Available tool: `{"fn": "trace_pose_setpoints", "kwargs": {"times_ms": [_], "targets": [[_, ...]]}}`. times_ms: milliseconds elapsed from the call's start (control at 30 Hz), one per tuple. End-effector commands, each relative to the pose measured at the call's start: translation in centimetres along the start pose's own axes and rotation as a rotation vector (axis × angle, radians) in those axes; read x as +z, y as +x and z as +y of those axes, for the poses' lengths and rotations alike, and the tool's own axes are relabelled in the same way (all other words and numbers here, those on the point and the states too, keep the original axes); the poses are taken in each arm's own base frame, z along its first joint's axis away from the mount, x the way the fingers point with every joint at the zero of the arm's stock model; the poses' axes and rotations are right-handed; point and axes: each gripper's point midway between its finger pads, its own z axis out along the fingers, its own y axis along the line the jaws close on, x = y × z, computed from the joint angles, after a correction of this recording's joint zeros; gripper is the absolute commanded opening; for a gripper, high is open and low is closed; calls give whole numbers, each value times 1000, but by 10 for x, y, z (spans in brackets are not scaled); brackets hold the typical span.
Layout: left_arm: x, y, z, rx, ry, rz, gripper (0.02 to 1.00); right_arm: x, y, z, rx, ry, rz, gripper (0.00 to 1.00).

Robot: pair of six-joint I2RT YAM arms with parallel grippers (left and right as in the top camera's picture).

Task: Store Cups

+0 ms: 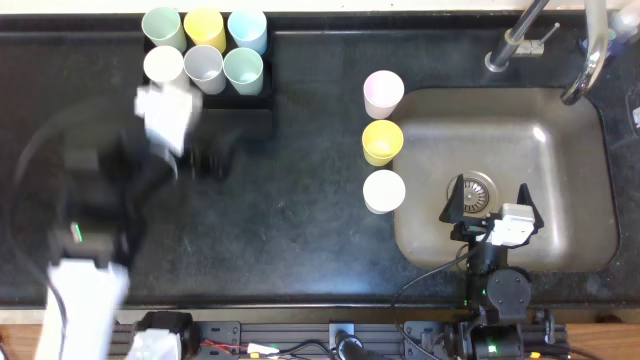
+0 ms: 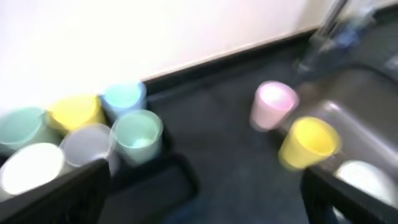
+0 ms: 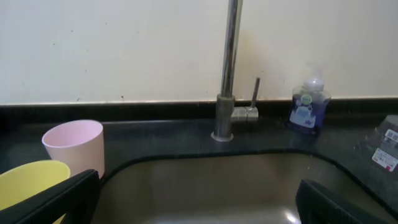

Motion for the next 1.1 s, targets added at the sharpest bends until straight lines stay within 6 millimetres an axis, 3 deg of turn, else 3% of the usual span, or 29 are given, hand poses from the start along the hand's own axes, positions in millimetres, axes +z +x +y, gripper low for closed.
{"fn": "trace_pose_setpoints", "kwargs": {"times_ms": [33, 100, 133, 167, 300, 400, 600, 800, 1100], "targets": [[46, -72, -25, -156, 216, 78, 998, 0, 3, 2, -2, -8, -2, 996], [77, -91, -30, -266, 178, 135, 998, 0, 3, 2, -3, -8, -2, 996], [108, -98, -34, -355, 97, 187, 998, 0, 3, 2, -3, -8, -2, 998], [123, -97, -38, -377, 59, 215, 998, 0, 3, 2, -3, -8, -2, 998], [176, -79, -69, -453, -68, 328, 998, 0, 3, 2, -3, -8, -2, 998], [201, -56, -89, -486, -147, 392, 1000, 0, 3, 2, -2, -8, -2, 993], [228, -11, -108, -558, -264, 492, 1000, 0, 3, 2, -2, -8, -2, 998], [250, 24, -104, -625, -325, 553, 1000, 0, 3, 2, -3, -8, -2, 998], [269, 55, -100, -671, -371, 602, 1000, 0, 3, 2, -3, -8, -2, 996]]}}
